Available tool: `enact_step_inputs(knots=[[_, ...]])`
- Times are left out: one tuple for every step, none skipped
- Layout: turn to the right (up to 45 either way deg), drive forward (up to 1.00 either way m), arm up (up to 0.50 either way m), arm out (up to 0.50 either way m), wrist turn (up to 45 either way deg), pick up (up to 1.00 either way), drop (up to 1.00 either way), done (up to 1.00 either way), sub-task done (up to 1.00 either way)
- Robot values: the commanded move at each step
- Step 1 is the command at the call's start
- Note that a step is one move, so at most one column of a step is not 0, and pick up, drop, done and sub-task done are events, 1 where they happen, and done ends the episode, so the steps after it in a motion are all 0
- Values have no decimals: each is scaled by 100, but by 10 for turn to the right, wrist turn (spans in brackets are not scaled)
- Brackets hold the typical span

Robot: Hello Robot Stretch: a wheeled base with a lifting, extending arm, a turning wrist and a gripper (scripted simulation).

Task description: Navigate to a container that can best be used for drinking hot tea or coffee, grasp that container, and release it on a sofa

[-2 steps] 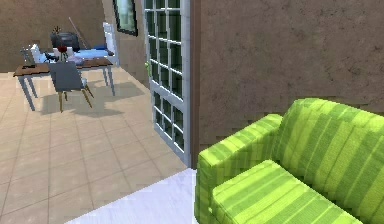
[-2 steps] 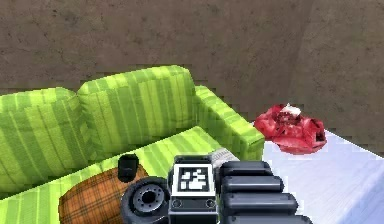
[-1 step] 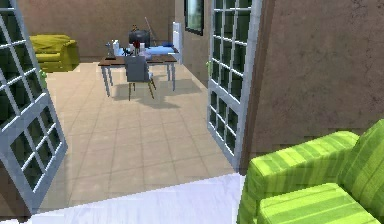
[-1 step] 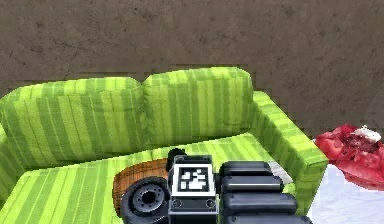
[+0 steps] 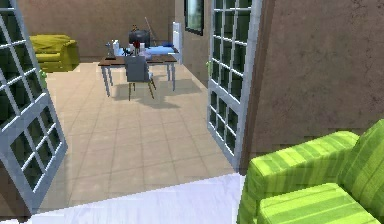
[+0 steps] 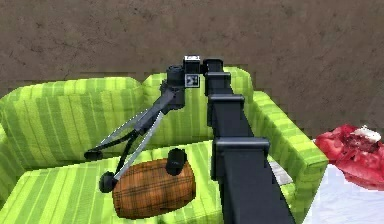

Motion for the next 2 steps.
enact_step_inputs(knots=[[0, 0, 0, 0, 450, 0, 0, 0, 0], [0, 0, 0, 0, 450, 0, 0, 0, 0]])
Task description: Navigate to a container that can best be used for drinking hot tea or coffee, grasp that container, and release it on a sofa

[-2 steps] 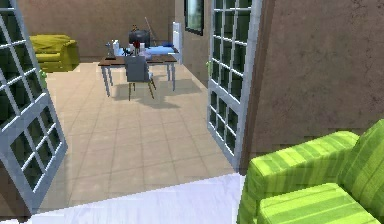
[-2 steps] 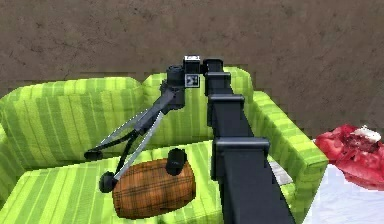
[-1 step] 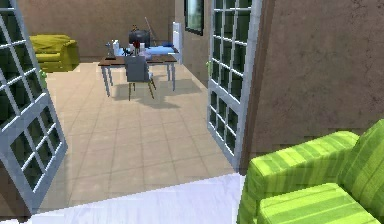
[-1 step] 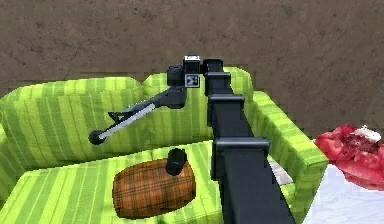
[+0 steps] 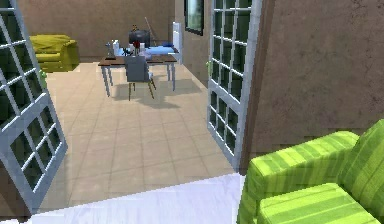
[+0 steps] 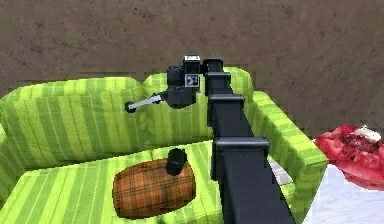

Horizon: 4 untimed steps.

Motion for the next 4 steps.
enact_step_inputs(knots=[[0, 0, 0, 0, 270, 0, 0, 0, 0], [0, 0, -28, 0, 0, 0, 0, 0, 0], [0, 0, 0, 0, 0, 100, 0, 0, 0], [0, 0, 10, 0, 0, 0, 0, 0, 0]])
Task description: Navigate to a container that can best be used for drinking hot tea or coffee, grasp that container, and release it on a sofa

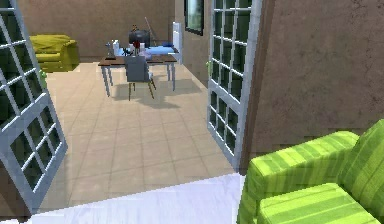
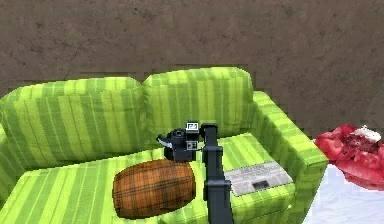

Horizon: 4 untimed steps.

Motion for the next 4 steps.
enact_step_inputs(knots=[[0, 0, 18, 0, 0, 0, 0, 0, 0], [0, 0, 0, 0, -450, 0, 0, 0, 0], [0, 0, 0, 0, -450, 0, 0, 0, 0], [0, 0, 0, 0, -270, 0, 0, 0, 0]])
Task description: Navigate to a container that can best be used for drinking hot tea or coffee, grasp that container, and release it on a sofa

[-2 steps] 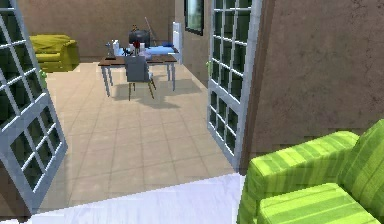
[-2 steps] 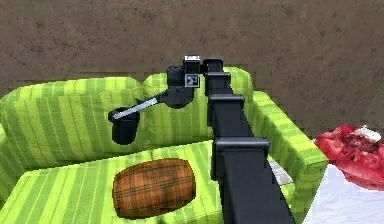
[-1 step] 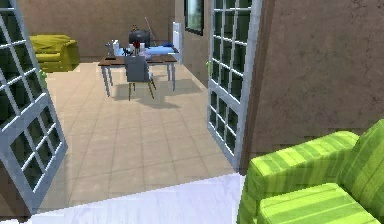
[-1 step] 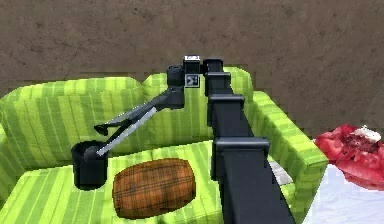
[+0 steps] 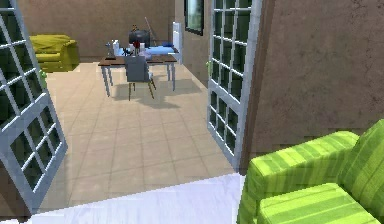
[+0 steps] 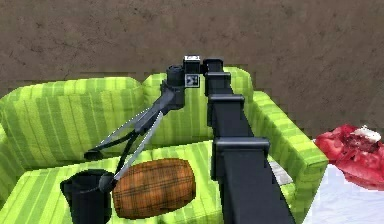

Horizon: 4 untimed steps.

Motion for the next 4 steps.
enact_step_inputs(knots=[[0, 0, 0, -32, 0, 0, 0, 0, 0], [450, 0, 0, 0, 0, 0, 0, 0, 0], [390, 0, 0, 0, 0, 0, 0, 0, 0], [0, 25, 0, 0, 0, 0, 0, 0, 0]])
